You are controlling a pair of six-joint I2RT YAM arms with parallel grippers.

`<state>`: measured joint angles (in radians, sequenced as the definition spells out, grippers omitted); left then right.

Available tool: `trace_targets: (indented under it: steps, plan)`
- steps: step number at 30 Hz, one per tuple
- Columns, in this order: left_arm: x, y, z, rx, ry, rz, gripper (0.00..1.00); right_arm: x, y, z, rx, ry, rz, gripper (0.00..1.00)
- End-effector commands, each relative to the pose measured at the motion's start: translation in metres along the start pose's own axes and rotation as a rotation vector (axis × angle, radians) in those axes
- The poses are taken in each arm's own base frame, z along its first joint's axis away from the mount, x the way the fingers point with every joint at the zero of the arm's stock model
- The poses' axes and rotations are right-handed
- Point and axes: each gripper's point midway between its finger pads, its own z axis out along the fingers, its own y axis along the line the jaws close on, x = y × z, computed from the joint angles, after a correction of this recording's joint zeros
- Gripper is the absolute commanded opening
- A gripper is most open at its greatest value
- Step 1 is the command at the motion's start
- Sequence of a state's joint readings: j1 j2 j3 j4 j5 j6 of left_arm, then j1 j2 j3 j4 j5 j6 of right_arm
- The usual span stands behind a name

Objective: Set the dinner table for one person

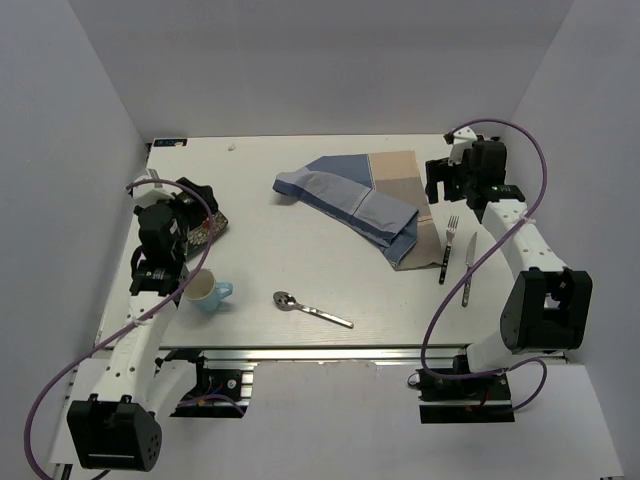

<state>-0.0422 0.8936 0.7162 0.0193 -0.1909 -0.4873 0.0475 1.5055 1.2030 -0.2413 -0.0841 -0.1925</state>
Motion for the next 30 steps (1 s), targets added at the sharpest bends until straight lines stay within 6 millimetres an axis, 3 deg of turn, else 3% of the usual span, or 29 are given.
trace_targets:
  steps: [1, 3, 4, 7, 8, 9, 10, 12, 14, 15, 16, 17, 18, 19, 21, 22, 24, 26, 27, 30]
  plan:
    - [0.008, -0.009, -0.003, 0.049, 0.039, -0.034, 0.98, -0.035, 0.010, -0.012, -0.087, -0.100, -0.082, 0.89]
    - [0.014, -0.008, -0.003, 0.049, 0.053, -0.046, 0.98, -0.040, 0.037, -0.023, -0.240, -0.166, -0.181, 0.89]
    - [0.016, -0.008, -0.003, 0.050, 0.058, -0.064, 0.96, -0.041, 0.047, -0.028, -0.302, -0.206, -0.326, 0.90]
    - [0.028, -0.013, -0.002, 0.070, 0.106, -0.099, 0.80, -0.022, 0.092, -0.043, -0.493, -0.250, -0.541, 0.90]
    - [0.030, -0.014, 0.000, 0.077, 0.118, -0.111, 0.71, -0.017, 0.100, -0.043, -0.512, -0.255, -0.630, 0.90]
    - [0.032, -0.018, 0.000, 0.089, 0.130, -0.123, 0.43, -0.010, 0.108, -0.041, -0.539, -0.242, -0.663, 0.89]
    - [0.039, -0.022, 0.002, 0.109, 0.166, -0.143, 0.27, 0.001, 0.125, -0.044, -0.614, -0.215, -0.675, 0.89]
    - [0.046, -0.030, 0.002, 0.139, 0.204, -0.176, 0.04, 0.004, 0.144, -0.048, -0.736, -0.213, -0.714, 0.89]
    - [0.060, -0.037, 0.003, 0.167, 0.271, -0.219, 0.03, 0.007, 0.167, -0.054, -0.851, -0.193, -0.598, 0.86]
    - [0.063, -0.041, 0.002, 0.180, 0.289, -0.233, 0.11, 0.012, 0.171, -0.043, -0.860, -0.159, -0.553, 0.76]
    - [0.068, -0.048, 0.001, 0.194, 0.312, -0.248, 0.20, 0.008, 0.183, -0.038, -0.860, -0.146, -0.547, 0.50]
    - [0.071, -0.053, 0.001, 0.205, 0.324, -0.249, 0.31, -0.001, 0.187, -0.027, -0.819, -0.158, -0.542, 0.38]
    - [0.083, -0.052, 0.001, 0.185, 0.372, -0.245, 0.40, 0.006, 0.187, -0.010, -0.759, -0.093, -0.487, 0.42]
    - [0.084, -0.064, -0.002, 0.211, 0.384, -0.239, 0.54, 0.001, 0.201, -0.008, -0.771, -0.093, -0.514, 0.51]
    - [0.093, -0.071, 0.000, 0.216, 0.418, -0.231, 0.61, 0.014, 0.212, 0.008, -0.753, -0.026, -0.532, 0.84]
    - [0.094, -0.082, -0.002, 0.237, 0.429, -0.228, 0.63, 0.015, 0.221, 0.016, -0.708, -0.004, -0.582, 0.89]
    - [0.099, -0.088, -0.001, 0.243, 0.447, -0.230, 0.63, 0.030, 0.216, 0.036, -0.623, 0.062, -0.638, 0.89]
    - [0.106, -0.095, -0.001, 0.247, 0.468, -0.239, 0.63, 0.030, 0.215, 0.045, -0.581, 0.094, -0.663, 0.89]
    - [0.108, -0.096, -0.001, 0.248, 0.472, -0.241, 0.63, 0.043, 0.206, 0.053, -0.540, 0.154, -0.674, 0.89]
    - [0.115, -0.102, -0.004, 0.255, 0.483, -0.252, 0.63, 0.058, 0.188, 0.056, -0.482, 0.200, -0.764, 0.90]
